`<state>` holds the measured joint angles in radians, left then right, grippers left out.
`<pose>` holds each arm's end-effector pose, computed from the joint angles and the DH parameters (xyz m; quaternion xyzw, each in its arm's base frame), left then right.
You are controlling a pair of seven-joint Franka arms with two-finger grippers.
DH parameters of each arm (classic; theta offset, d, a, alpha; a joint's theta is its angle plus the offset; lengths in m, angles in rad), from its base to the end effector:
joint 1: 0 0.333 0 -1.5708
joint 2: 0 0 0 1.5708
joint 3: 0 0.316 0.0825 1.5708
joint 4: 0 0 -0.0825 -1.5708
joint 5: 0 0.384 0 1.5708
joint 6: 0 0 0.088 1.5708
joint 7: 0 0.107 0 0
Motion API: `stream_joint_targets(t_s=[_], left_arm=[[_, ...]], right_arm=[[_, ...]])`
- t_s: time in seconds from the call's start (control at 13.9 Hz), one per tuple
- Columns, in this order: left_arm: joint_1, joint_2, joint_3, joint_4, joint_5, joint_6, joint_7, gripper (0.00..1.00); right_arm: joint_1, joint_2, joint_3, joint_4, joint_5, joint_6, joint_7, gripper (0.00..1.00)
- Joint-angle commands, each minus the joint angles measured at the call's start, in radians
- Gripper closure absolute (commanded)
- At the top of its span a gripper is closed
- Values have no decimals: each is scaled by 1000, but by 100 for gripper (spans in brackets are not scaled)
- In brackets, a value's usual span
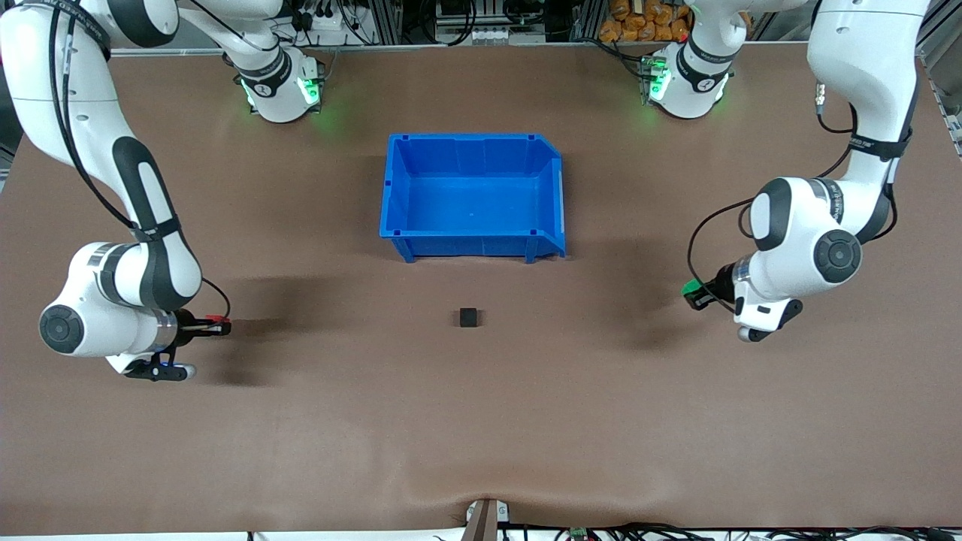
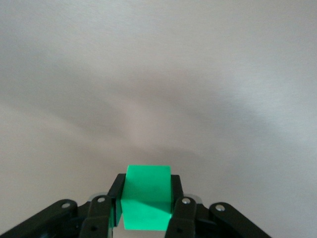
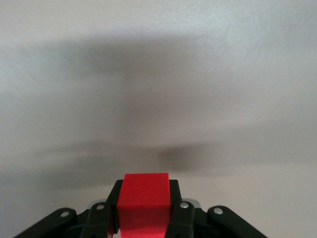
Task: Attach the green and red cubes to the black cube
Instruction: 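Carry the red cube toward the black cube while the left carries green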
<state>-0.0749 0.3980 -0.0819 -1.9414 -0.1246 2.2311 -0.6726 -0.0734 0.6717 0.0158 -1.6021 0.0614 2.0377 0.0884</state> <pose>0.6003 -0.0969 0.2699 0.9517 0.2956 -0.0747 0.0360 0.6672 -0.0362 0.2192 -0.9884 0.0904 0.1182 0.0289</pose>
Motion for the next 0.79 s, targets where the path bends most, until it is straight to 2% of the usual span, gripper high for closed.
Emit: stream_joint_targets(t_s=[0.0,0.22,0.5,0.72], left_arm=[[-54,54,1,93,-55,-11,-166,100],[-130,126,1,192,-134,-10,-351,100],[-227,229,2,343,-171,-10,-571,100],[-270,292,1,409,-225,-1,-705,100]], right_arm=[[27,-23,53,-5,31,-17,260,100],[111,-23,76,22,32,-19,624,100],[217,-20,75,47,32,-11,1007,100],[273,-14,75,62,34,-7,1253,100]])
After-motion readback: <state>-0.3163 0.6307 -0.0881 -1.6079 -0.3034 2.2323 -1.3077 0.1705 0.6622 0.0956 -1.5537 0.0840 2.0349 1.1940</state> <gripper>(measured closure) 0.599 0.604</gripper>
